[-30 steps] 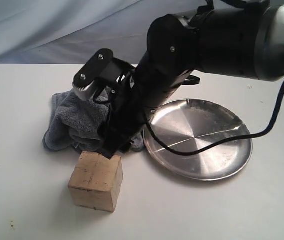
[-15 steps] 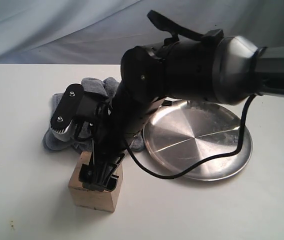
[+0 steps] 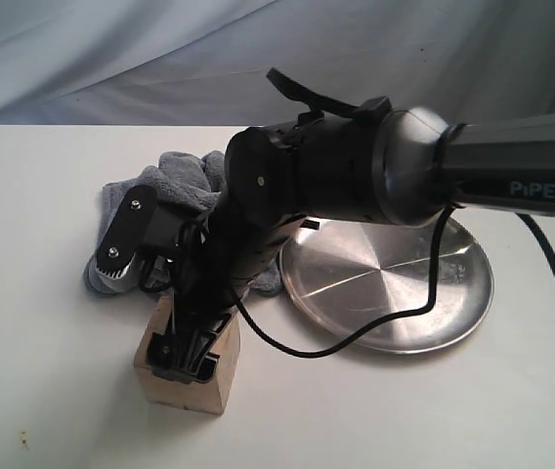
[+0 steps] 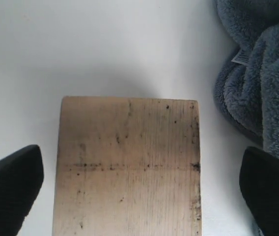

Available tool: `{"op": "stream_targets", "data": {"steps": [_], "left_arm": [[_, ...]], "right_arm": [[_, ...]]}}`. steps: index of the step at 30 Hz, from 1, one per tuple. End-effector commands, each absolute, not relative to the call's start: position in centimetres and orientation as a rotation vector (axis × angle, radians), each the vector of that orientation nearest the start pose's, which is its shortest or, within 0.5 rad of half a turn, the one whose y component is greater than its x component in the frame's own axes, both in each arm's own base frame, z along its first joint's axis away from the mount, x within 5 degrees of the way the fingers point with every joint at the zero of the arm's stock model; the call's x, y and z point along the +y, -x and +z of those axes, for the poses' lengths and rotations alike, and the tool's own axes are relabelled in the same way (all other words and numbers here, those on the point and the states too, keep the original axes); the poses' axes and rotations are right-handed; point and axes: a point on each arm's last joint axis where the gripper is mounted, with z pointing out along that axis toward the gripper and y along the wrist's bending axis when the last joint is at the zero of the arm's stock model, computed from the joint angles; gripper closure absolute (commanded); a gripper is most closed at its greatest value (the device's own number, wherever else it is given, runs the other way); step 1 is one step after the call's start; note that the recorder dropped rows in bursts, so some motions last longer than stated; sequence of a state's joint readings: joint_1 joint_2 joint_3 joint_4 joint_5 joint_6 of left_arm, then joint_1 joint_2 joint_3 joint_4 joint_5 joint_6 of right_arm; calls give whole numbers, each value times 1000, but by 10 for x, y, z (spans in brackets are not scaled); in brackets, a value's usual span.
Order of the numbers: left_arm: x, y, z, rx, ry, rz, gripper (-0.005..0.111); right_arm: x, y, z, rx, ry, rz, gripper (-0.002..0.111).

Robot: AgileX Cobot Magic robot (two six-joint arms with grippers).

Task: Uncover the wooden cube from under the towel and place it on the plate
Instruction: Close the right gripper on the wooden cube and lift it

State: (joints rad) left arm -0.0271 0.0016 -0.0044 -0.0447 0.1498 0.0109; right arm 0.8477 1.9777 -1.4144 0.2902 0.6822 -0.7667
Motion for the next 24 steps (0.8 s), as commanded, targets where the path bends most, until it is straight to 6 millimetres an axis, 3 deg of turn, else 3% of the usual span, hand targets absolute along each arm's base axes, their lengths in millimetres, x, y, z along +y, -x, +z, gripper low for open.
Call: {"op": "stream_targets", "data": {"steps": [1,17,24], "left_arm": [[-2,-56,200,1629,1,-54,105],[-2,-56,200,1629,1,-54,105],[-2,-56,200,1629,1,-54,105]], "right_arm": [[326,-263,190,2061,1778,360,4],[328,-259,189,2068,1795,416,4],[329,-260,169,2092,1847,407,4]]}}
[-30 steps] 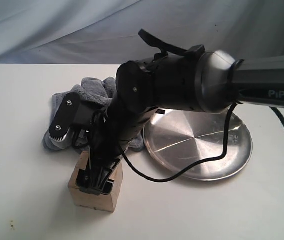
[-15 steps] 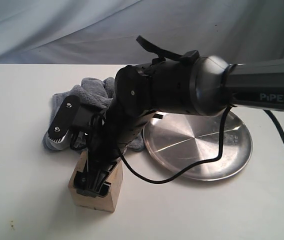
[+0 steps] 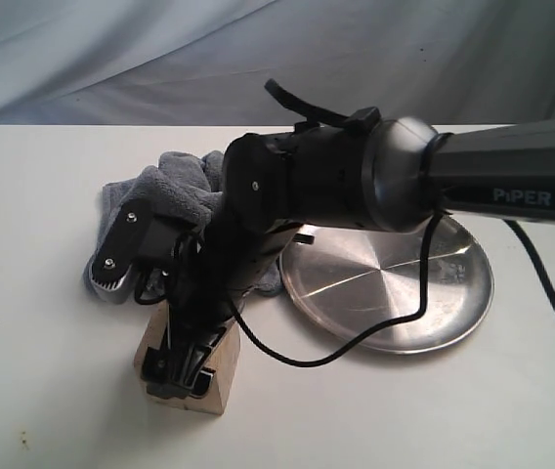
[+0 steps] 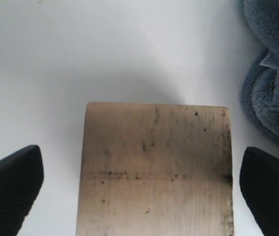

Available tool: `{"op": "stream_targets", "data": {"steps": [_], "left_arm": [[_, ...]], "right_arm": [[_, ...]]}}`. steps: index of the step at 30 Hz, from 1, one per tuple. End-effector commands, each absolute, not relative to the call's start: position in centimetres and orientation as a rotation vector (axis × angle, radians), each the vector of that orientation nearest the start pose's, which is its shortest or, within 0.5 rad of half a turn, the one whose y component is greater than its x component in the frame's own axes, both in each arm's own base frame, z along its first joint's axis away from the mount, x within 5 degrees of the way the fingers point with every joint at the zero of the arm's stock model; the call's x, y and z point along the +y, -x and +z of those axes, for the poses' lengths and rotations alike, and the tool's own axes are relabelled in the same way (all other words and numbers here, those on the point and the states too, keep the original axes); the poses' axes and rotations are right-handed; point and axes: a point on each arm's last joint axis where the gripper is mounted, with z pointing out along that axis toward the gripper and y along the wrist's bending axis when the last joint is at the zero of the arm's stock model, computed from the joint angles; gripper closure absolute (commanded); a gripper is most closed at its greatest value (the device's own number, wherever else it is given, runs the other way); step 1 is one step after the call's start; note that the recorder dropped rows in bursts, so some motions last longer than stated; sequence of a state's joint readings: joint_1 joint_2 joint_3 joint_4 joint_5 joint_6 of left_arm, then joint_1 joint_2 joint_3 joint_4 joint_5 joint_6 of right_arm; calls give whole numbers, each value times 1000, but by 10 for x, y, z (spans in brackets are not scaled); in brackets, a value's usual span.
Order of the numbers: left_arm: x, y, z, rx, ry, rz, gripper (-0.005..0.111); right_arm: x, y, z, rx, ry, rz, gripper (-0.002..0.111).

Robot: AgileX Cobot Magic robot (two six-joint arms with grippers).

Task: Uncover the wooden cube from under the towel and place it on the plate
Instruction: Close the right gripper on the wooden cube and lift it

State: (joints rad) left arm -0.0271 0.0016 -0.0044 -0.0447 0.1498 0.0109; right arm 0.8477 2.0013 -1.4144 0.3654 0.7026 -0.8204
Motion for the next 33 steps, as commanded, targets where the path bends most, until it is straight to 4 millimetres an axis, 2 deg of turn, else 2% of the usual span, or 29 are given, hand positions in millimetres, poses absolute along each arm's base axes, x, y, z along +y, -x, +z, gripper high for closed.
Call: {"op": "stream_targets", "data": {"steps": [1,14,26,33], "left_arm": [[-2,-56,200,1629,1,-54,105],[-2,-56,200,1629,1,-54,105],[-2,-56,200,1629,1,-54,105],[-2,-56,200,1629,1,-54,105]], "right_arm": [[329,-261,166,2096,1850,405,4],[329,-260,160,2143,1845,407,4],[329,-266,160,2165,1754,363,4],[333,-260,159,2155,1785,339,4]]}}
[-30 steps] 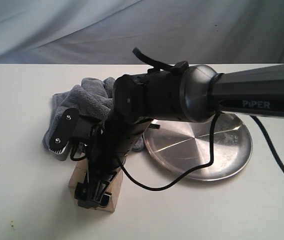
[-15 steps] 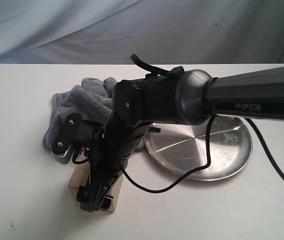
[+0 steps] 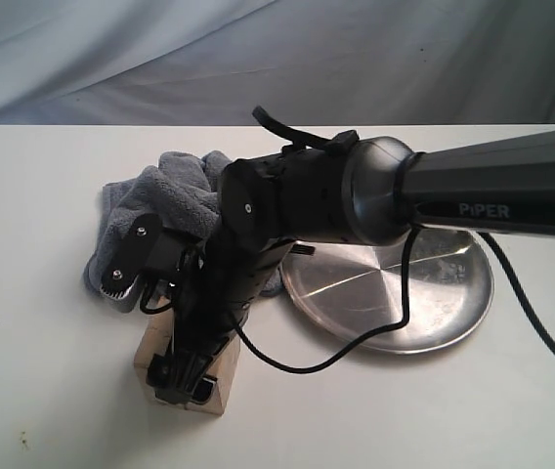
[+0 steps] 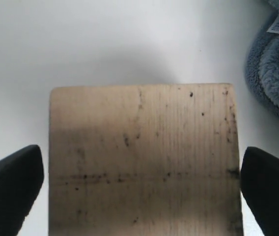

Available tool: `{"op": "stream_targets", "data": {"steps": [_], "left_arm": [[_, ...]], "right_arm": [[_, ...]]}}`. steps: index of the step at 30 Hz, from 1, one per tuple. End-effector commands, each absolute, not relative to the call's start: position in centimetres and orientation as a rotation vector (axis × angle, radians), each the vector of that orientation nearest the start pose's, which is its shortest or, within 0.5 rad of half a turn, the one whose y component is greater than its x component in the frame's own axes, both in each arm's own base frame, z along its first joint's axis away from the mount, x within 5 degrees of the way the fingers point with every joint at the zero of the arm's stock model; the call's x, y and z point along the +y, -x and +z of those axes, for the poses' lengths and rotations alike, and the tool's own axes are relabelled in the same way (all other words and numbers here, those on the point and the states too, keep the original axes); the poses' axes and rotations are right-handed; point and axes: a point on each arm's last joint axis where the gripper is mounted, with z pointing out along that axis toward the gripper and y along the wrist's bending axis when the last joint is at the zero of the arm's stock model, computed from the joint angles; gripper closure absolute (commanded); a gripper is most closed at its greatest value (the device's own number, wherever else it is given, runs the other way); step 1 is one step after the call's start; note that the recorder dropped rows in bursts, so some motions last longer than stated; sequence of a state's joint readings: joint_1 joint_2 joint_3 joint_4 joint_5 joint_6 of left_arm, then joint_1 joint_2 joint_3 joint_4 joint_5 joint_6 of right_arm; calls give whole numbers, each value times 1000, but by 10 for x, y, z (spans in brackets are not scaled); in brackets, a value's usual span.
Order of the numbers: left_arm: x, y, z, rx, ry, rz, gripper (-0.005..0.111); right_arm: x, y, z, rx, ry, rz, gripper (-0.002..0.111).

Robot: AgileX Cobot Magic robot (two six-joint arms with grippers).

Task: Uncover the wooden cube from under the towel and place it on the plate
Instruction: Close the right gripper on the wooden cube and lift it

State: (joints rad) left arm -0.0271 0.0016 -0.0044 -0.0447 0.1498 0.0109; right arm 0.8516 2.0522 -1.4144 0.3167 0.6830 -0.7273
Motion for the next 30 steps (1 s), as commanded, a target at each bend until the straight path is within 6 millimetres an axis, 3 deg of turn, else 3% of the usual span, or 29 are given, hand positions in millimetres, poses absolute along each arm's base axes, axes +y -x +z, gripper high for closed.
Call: {"op": "stream_targets", "data": {"steps": [1,10,22,28,30], "left_arm": [[-2,-56,200,1629,1,-54,105],[-2,-56,200,1629,1,-54,105],[-2,-56,200,1629,1,-54,105],[-2,-56,200,1629,1,-54,105],[-2,-56,200,1629,1,-54,105]], "right_arm": [[333,-260,158,2154,1789,331,4],[333,-260,151,2179,1794,289,4],[335,-256,151,2193,1793,296,17],[335,-256,151,2214,1770,301,32],[335,-256,151,2214,1770,301,44]]}}
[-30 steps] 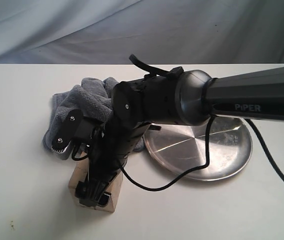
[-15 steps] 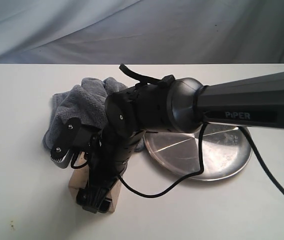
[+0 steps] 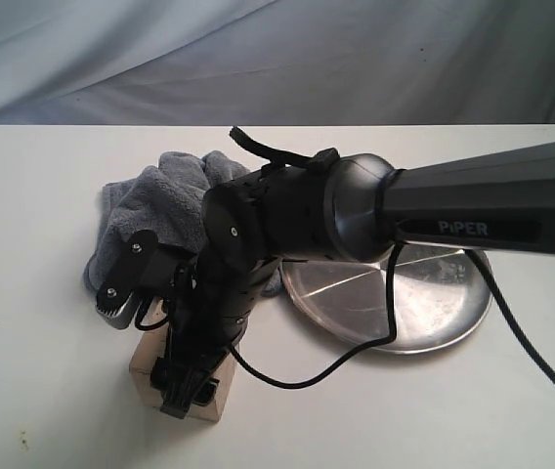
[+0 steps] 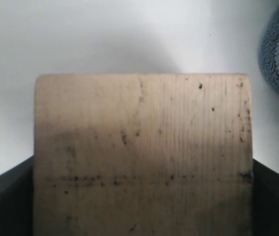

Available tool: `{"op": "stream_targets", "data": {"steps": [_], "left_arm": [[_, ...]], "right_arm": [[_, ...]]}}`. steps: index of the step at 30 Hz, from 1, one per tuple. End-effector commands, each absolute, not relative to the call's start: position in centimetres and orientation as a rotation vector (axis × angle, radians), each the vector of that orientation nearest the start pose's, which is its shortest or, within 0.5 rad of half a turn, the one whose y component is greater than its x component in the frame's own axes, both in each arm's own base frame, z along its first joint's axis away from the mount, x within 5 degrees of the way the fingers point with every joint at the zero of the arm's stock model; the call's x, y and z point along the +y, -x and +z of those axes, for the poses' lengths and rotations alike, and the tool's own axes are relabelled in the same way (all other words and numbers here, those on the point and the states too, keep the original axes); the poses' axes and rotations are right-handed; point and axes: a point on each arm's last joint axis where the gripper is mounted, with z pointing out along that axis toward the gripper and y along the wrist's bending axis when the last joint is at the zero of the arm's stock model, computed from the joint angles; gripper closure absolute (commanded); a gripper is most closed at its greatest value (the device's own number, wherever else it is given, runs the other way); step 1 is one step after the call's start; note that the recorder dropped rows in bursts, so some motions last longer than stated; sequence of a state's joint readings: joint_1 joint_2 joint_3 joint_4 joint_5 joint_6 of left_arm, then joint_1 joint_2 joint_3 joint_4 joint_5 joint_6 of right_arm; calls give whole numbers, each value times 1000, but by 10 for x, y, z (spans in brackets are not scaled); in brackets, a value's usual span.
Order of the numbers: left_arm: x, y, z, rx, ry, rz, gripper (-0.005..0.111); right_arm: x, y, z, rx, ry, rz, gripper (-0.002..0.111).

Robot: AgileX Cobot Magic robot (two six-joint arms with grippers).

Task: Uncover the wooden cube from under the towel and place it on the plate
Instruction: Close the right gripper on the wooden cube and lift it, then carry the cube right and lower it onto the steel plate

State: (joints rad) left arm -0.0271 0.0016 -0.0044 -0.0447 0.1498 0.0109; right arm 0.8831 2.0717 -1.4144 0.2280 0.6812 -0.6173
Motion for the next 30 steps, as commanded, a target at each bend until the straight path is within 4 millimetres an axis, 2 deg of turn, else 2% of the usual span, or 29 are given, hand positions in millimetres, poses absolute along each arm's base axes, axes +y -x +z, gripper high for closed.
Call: {"op": "stream_targets", "data": {"steps": [1,4,15,22,27,30], "left_arm": [[-2,-56,200,1629,1,-54,105],[-2,-56,200,1629,1,-54,105],[-2,-56,200,1629,1,-54,105],[-2,-56,200,1629,1,-54,105],[-2,-56,200,1629,1,-54,105],[-2,-56,200,1629,1,-54,105]], "right_arm": [[335,-256,151,2214,1770,301,48],[335,-256,154,2223,1751,306,57],[326,-252,209,2155,1645,318,57],[291,-276,249,2305,1259,310,57],[263,-298,255,2401,1055,291,57],[247,-311,254,2429,992,233,57]]}}
